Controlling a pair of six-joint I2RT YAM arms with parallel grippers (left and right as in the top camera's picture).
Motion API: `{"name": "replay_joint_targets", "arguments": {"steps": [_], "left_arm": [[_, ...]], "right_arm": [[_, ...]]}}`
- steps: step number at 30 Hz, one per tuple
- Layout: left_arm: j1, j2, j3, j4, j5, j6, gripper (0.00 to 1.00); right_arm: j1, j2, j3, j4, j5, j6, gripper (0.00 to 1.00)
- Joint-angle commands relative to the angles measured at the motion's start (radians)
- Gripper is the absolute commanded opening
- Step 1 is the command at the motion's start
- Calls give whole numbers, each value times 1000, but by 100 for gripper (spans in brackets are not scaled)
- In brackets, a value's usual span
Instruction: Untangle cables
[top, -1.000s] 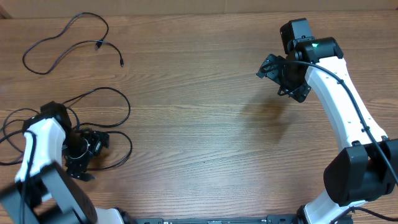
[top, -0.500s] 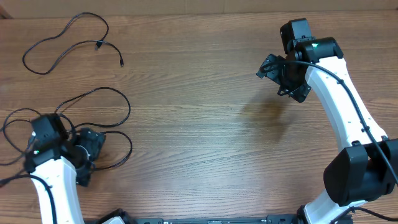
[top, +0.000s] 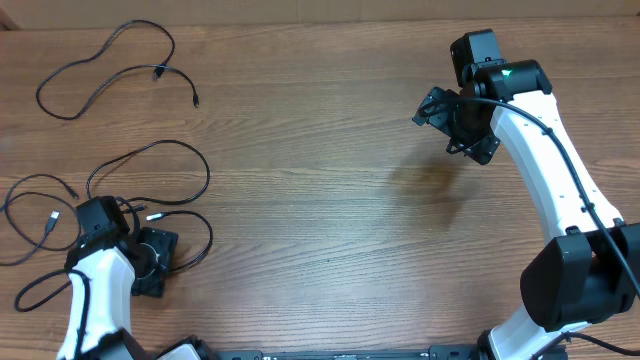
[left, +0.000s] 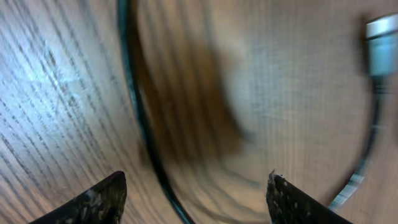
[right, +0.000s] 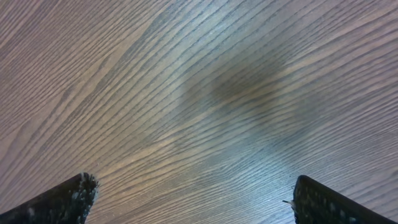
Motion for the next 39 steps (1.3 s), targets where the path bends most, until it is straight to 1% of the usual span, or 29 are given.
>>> {"name": "replay_joint_targets", "arguments": {"steps": [1,3,5,6,7,8,9,10,12,18,24,29,33,34,35,37,38,39], "left_arm": [[0,77,-12,5,-1,-24,71],[0,111,-12,23,-4,-24,71],[0,137,-12,47,-8,-23,64],[0,149,-12,63,-8,-22,57],[0,157,-12,75,-8,-19,44],[0,166,-12,91,-8,-19,33],[0,179,-12,127,-7,-19,19],[0,181,-12,143,-7,-19,16],[0,181,-12,168,0,-20,15],[0,181,-12,276,108,-23,15],[0,181,-12,358,114,-18,14],[0,181,-12,438,114,82,4],[0,181,-10,465,114,139,4],[0,181,-10,465,115,139,6],[0,181,-8,465,115,139,13],[0,181,-6,463,114,139,17],[0,181,-3,462,114,139,25],[0,181,0,462,115,139,40]], "right_arm": [[-3,-1,-2,1,-1,-4,100],[-3,-1,-2,1,-2,-4,100],[-3,-1,-2,1,-2,-4,100],[-3,-1,-2,1,-2,-4,100],[-3,-1,-2,1,-2,-4,100],[-3,-1,-2,1,-2,-4,100],[-3,-1,-2,1,-2,-4,100],[-3,-1,-2,1,-2,-4,100],[-3,-1,-2,1,-2,-4,100],[-3,-1,-2,1,-2,-4,100],[-3,-1,-2,1,-2,-4,100],[-3,-1,-2,1,-2,-4,100],[-3,-1,-2,1,-2,-4,100],[-3,-1,-2,1,-2,-4,100],[-3,-1,-2,1,-2,-4,100],[-3,-1,-2,1,-2,-4,100],[-3,-1,-2,1,-2,-4,100],[-3,-1,-2,1,-2,-4,100]]}}
